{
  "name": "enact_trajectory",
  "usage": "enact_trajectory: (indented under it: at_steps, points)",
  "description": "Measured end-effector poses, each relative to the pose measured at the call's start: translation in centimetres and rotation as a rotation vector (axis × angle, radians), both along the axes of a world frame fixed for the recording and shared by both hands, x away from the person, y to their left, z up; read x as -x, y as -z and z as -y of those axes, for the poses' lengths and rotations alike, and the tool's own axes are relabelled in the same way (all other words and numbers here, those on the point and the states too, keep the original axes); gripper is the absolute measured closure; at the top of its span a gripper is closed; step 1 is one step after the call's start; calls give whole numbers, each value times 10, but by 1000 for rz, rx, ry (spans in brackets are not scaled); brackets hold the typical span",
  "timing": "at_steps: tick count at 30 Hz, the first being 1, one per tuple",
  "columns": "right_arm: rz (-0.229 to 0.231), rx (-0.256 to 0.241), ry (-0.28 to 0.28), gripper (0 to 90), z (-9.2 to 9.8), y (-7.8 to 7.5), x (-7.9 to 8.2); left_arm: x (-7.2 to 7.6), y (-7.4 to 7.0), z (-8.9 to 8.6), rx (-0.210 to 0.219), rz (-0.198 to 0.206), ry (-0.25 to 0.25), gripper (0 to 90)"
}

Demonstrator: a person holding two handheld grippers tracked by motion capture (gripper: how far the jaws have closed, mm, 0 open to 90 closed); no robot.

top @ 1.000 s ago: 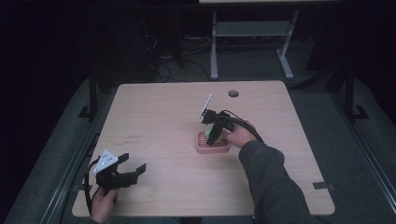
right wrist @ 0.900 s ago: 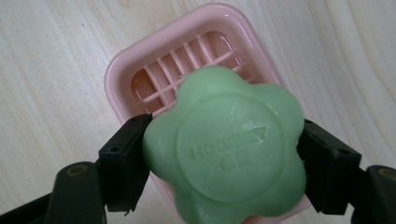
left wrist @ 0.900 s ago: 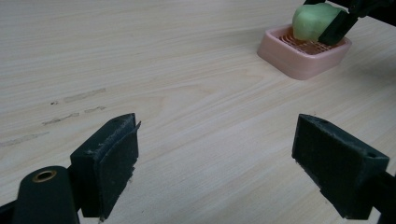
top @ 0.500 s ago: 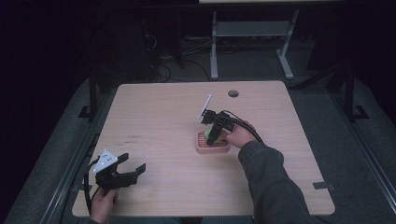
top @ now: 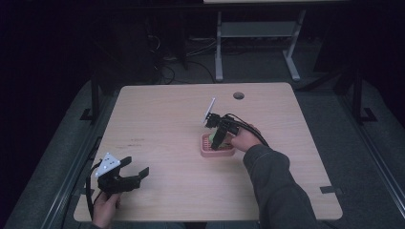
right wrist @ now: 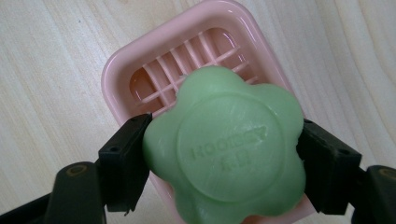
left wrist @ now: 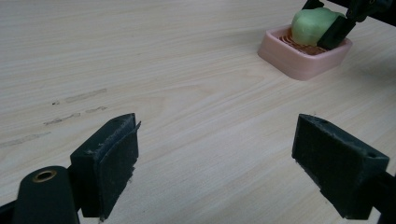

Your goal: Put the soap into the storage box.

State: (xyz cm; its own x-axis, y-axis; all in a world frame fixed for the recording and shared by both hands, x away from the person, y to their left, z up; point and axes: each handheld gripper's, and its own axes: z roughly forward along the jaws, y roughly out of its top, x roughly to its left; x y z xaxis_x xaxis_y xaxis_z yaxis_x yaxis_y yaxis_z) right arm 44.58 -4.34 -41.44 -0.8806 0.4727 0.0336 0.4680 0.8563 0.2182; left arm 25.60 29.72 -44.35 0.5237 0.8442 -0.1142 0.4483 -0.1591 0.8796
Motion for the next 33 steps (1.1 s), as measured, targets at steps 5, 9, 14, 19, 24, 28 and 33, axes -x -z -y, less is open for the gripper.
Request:
enact_trajectory:
  at_steps: [5, 9, 14, 19, 24, 28, 33]
  points:
    - [-5, -3, 6, 256, 0, 0, 0, 0, 0, 0, 0, -1, 0, 143]
    - [-4, -3, 5, 255, 0, 0, 0, 0, 0, 0, 1, 0, 0, 143]
    - [-12, -3, 9, 254, 0, 0, 0, 0, 0, 0, 2, -1, -1, 143]
    - [-13, -17, 15, 255, 2, 0, -1, -1, 0, 0, 4, -2, -3, 143]
    - [-9, -20, 14, 256, 3, -3, 0, 0, 0, -1, 1, -3, -8, 143]
    - [-2, -38, 15, 260, 5, -7, 2, -1, 0, -1, 2, -6, -10, 143]
    - [-4, -59, 17, 266, 9, -13, 3, -1, 1, 0, -7, -9, -2, 143]
